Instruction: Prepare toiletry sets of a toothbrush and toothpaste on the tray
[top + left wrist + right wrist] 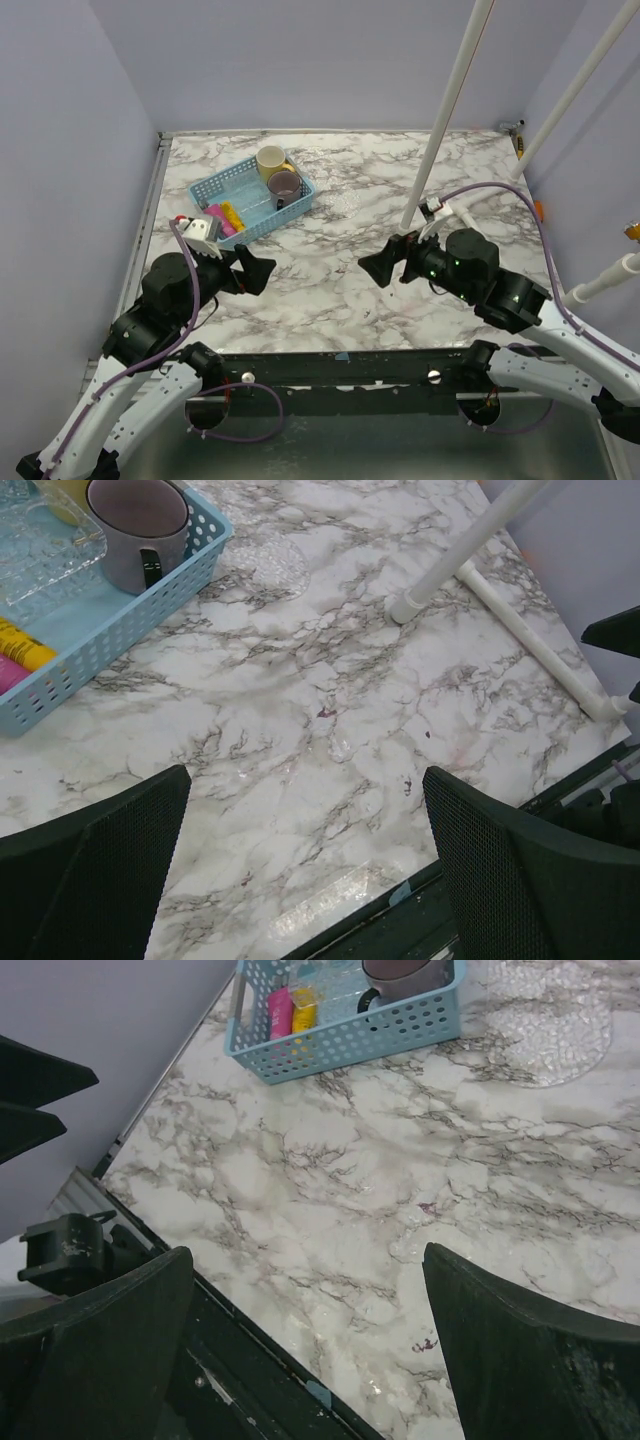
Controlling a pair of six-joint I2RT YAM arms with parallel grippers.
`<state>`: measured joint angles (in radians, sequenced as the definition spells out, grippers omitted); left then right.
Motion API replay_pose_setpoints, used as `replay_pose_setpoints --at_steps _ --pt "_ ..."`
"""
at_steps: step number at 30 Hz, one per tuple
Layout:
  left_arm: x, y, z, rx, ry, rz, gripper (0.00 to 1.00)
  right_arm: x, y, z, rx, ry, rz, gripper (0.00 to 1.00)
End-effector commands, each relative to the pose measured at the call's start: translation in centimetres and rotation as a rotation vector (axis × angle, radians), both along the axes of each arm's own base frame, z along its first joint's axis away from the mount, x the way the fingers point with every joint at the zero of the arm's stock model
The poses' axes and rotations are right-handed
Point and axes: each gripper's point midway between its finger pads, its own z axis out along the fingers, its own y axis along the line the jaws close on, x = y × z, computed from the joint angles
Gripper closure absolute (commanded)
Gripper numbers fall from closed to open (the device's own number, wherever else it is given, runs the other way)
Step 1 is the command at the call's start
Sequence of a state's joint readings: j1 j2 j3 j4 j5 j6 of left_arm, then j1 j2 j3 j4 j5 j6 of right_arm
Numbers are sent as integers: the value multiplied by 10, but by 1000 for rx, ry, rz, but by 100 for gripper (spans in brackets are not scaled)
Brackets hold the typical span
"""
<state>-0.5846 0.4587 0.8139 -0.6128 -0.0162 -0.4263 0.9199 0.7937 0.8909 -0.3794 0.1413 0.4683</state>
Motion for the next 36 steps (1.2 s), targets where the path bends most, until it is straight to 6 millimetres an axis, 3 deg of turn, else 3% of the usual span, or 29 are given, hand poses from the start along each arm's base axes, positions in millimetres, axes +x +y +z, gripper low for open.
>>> replay_pose_setpoints --at_steps 1,8,14,22,29,36 --pt "2 4 -10 23 27 26 1 3 -7 9 -7 -23 -30 0" --pt "4 4 -6 18 31 35 1 0 -5 14 10 -54 1 0" --pt "10 10 -6 16 71 103 1 4 0 -2 -36 -5 -11 0" --pt "27 33 -14 64 167 299 1 10 3 -28 -91 53 -33 0" --pt "52 51 -21 110 220 429 7 16 14 -52 -149 105 -29 0" --pt "81 74 -46 73 330 520 18 22 27 -77 -183 142 -11 0"
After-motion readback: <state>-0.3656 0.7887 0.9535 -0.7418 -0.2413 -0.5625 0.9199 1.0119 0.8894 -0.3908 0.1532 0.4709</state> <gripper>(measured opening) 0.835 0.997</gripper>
